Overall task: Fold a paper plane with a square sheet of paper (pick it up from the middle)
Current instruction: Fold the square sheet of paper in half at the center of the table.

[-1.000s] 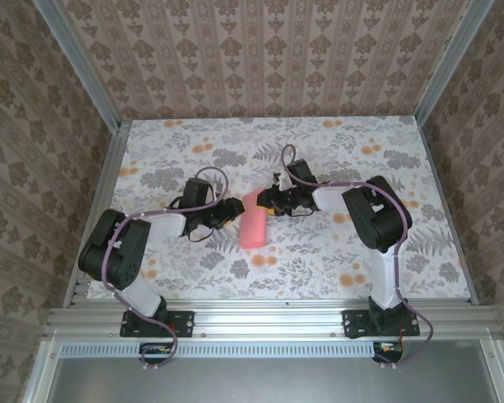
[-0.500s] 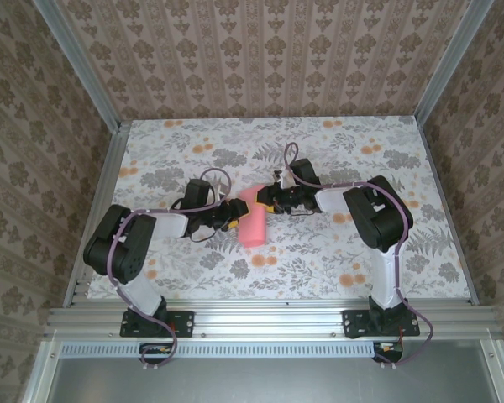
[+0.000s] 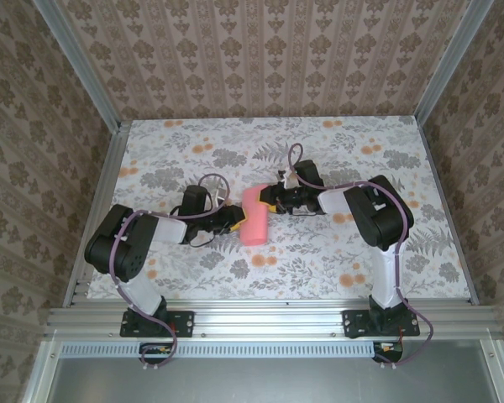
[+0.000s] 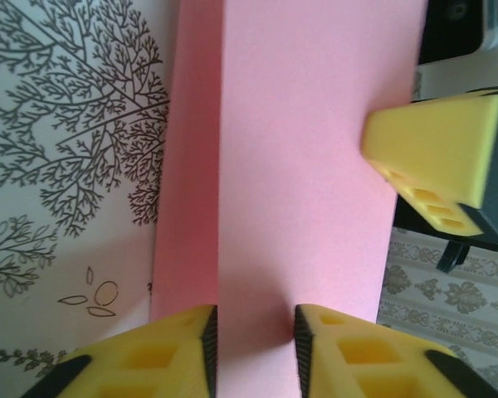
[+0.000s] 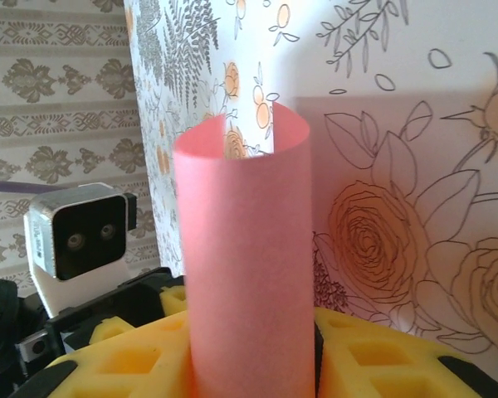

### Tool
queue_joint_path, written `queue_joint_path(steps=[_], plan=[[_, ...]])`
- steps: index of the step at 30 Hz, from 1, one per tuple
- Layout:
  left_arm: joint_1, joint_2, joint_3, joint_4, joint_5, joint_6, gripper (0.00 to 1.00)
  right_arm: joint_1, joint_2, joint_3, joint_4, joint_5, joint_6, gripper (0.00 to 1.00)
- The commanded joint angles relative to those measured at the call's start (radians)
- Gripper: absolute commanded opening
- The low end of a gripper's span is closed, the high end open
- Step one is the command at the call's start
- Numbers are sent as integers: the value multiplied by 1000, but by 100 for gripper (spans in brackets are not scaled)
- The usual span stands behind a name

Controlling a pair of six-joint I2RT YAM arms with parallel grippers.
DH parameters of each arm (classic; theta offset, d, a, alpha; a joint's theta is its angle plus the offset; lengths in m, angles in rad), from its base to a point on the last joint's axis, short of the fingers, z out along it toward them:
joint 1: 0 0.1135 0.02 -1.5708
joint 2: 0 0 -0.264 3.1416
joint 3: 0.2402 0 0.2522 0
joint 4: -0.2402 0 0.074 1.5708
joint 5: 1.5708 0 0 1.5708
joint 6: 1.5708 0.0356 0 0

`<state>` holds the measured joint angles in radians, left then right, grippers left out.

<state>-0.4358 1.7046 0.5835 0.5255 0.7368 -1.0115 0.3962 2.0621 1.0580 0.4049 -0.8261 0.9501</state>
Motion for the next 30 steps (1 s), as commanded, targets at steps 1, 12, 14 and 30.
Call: queue_joint_path(steps=[1, 12, 14, 30], plan=[[6, -8, -14, 46, 2, -11, 25, -5, 24, -12, 19, -25, 9, 36], [-13, -13, 23, -73, -59, 53, 7, -10, -18, 12, -150, 51, -55, 45], [-14, -17, 37, -98, -85, 66, 5, -10, -48, 14, -194, 84, -81, 48], [-93, -5, 111, -126, -143, 68, 0, 26, -282, 14, -624, 488, -237, 70]])
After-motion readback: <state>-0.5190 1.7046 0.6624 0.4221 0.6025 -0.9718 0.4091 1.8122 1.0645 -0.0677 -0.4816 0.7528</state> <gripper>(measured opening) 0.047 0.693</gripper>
